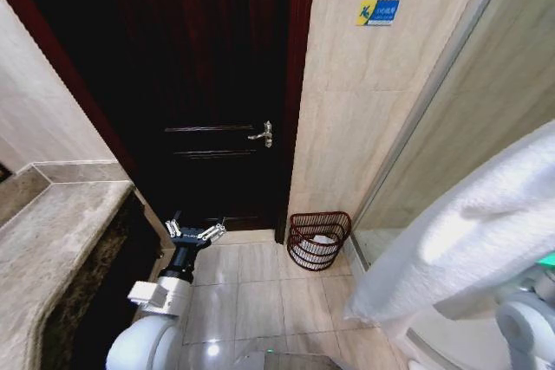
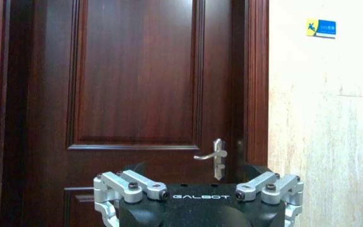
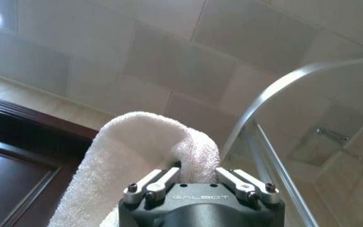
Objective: Discard the used towel into the hamper.
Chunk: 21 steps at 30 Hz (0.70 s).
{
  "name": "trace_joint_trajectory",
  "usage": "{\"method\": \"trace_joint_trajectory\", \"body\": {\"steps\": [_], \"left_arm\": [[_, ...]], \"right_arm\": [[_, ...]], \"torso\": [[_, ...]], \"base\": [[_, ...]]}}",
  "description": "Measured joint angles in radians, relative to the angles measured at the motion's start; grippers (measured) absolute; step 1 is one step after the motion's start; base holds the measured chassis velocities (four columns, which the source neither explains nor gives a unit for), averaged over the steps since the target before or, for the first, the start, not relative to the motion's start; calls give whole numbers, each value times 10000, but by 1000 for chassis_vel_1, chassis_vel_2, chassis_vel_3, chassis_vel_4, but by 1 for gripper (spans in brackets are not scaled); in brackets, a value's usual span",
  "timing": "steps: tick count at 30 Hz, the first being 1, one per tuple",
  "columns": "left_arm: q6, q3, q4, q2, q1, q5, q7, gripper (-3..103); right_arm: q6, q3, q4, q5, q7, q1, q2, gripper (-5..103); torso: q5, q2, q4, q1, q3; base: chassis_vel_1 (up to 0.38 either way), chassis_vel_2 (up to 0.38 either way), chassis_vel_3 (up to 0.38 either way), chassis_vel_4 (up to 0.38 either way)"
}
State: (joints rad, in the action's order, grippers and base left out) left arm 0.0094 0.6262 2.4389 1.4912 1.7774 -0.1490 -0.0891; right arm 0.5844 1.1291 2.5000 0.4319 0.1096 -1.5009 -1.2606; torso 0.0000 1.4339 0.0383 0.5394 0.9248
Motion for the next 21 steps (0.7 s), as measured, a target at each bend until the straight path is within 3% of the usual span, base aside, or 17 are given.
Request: {"method": "trace_joint_trajectory", "body": {"steps": [21], "left_arm": [[0, 0, 0, -1, 0, 0, 0, 100]], "right_arm": [[91, -128, -4, 56, -100, 201, 169, 11]], "torso": [[1, 0, -1, 0, 0]], "base": [[38, 47, -46, -46]]}}
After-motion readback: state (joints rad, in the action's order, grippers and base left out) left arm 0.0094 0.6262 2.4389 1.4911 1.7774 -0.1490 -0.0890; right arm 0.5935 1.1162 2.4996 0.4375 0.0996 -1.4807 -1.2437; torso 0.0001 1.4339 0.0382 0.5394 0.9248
